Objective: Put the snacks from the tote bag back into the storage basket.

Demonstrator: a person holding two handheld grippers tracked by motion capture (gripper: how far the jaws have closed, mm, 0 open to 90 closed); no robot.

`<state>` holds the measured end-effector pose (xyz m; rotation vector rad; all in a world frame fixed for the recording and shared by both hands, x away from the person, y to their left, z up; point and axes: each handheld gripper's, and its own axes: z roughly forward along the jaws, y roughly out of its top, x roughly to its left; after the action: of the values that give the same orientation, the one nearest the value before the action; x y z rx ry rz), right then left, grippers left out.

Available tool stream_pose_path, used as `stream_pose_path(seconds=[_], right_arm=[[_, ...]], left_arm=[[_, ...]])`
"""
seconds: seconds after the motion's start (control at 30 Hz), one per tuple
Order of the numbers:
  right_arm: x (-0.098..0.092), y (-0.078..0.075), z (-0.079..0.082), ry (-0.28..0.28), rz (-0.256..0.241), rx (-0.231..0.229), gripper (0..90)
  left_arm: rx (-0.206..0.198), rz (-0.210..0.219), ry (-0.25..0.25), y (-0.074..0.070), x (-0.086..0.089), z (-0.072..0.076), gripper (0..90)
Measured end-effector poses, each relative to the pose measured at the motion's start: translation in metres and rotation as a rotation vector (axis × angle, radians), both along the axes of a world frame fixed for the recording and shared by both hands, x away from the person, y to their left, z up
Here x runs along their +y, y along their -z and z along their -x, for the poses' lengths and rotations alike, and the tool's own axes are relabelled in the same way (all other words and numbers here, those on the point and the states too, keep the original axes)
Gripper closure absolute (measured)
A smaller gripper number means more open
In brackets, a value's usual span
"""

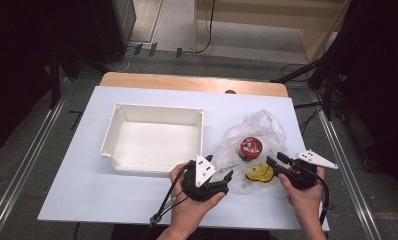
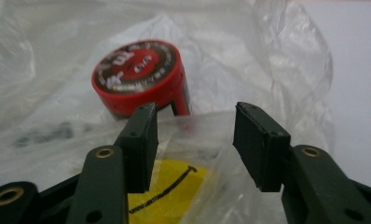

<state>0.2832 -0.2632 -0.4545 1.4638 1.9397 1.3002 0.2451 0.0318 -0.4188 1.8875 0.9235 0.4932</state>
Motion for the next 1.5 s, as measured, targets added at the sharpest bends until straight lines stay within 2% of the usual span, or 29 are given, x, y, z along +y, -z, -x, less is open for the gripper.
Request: stream_pose_path(seconds=[0.03, 0.13, 0.2, 0.27, 0.3, 0.4, 0.43, 0.47, 0.53, 0.57, 0.6, 0.63, 0.67, 0.8, 0.87, 0.97, 1.07, 1.2, 1.3, 1.37, 1.43, 1.5], right_arm=[[0.001, 0.005, -0.001, -0.002, 0.000, 0.015, 53.3], [0.002, 0.013, -0.004, -0.001, -0.003, 0.048, 57.7], [0.004, 0.017, -0.006, -0.013, 0.001, 0.068, 61.7], [0.007, 0.020, -0.007, -0.028, 0.025, 0.091, 67.0], [0.007, 0.023, -0.009, -0.033, 0.038, 0.101, 70.2], [0.007, 0.032, -0.012, 0.018, 0.160, 0.142, 86.8], [0.005, 0.034, -0.012, 0.024, 0.159, 0.130, 89.0], [0.001, 0.034, -0.013, 0.036, 0.147, 0.138, 90.0], [-0.005, 0.032, -0.014, 0.078, 0.148, 0.153, 88.8], [-0.007, 0.031, -0.013, 0.075, 0.131, 0.142, 86.4], [-0.010, 0.028, -0.010, 0.056, 0.082, 0.119, 82.1], [-0.010, 0.022, -0.006, 0.034, 0.044, 0.082, 78.7], [-0.010, 0.014, -0.002, 0.012, 0.026, 0.043, 75.4], [-0.006, -0.019, 0.014, -0.040, -0.017, -0.109, 64.6], [-0.002, -0.034, 0.018, -0.049, -0.025, -0.173, 54.7], [0.007, -0.053, 0.011, -0.048, -0.030, -0.214, 34.5], [0.017, -0.061, -0.001, -0.063, -0.007, -0.208, 24.6], [0.039, -0.059, -0.017, -0.091, 0.053, -0.188, 25.2], [0.055, -0.049, -0.031, -0.099, 0.103, -0.132, 26.2], [0.060, -0.041, -0.039, -0.097, 0.135, -0.108, 31.7], [0.065, -0.033, -0.046, -0.087, 0.177, -0.079, 43.2], [0.066, -0.027, -0.050, -0.075, 0.186, -0.059, 55.0]], left_arm=[[0.004, -0.010, 0.006, 0.004, -0.003, -0.002, 40.9], [0.026, -0.085, 0.015, 0.020, -0.016, -0.007, 54.3], [0.057, -0.137, 0.000, 0.033, -0.023, -0.011, 61.3], [0.086, -0.188, -0.033, 0.045, -0.027, -0.015, 67.3], [0.107, -0.198, -0.047, 0.051, -0.027, -0.017, 70.4], [0.141, -0.197, -0.047, 0.059, -0.023, -0.020, 78.2], [0.143, -0.202, -0.042, 0.059, -0.021, -0.020, 80.0], [0.150, -0.199, -0.040, 0.060, -0.020, -0.021, 81.6], [0.168, -0.180, -0.030, 0.060, -0.017, -0.023, 82.2], [0.179, -0.157, -0.022, 0.061, -0.016, -0.024, 82.1], [0.185, -0.144, -0.015, 0.061, -0.014, -0.024, 81.5], [0.187, -0.136, -0.007, 0.060, -0.013, -0.024, 80.4], [0.186, -0.132, -0.006, 0.060, -0.013, -0.024, 79.0], [0.157, -0.143, -0.010, 0.060, -0.015, -0.021, 77.7], [0.140, -0.151, -0.010, 0.061, -0.016, -0.019, 77.4], [0.133, -0.149, -0.006, 0.060, -0.015, -0.018, 76.5], [0.132, -0.138, -0.002, 0.060, -0.014, -0.018, 76.0], [0.129, -0.133, 0.002, 0.060, -0.014, -0.018, 75.8], [0.128, -0.130, 0.001, 0.060, -0.013, -0.017, 75.8], [0.128, -0.131, 0.002, 0.060, -0.012, -0.017, 75.8], [0.127, -0.128, 0.002, 0.060, -0.012, -0.017, 75.8], [0.127, -0.126, 0.004, 0.060, -0.012, -0.017, 75.9]])
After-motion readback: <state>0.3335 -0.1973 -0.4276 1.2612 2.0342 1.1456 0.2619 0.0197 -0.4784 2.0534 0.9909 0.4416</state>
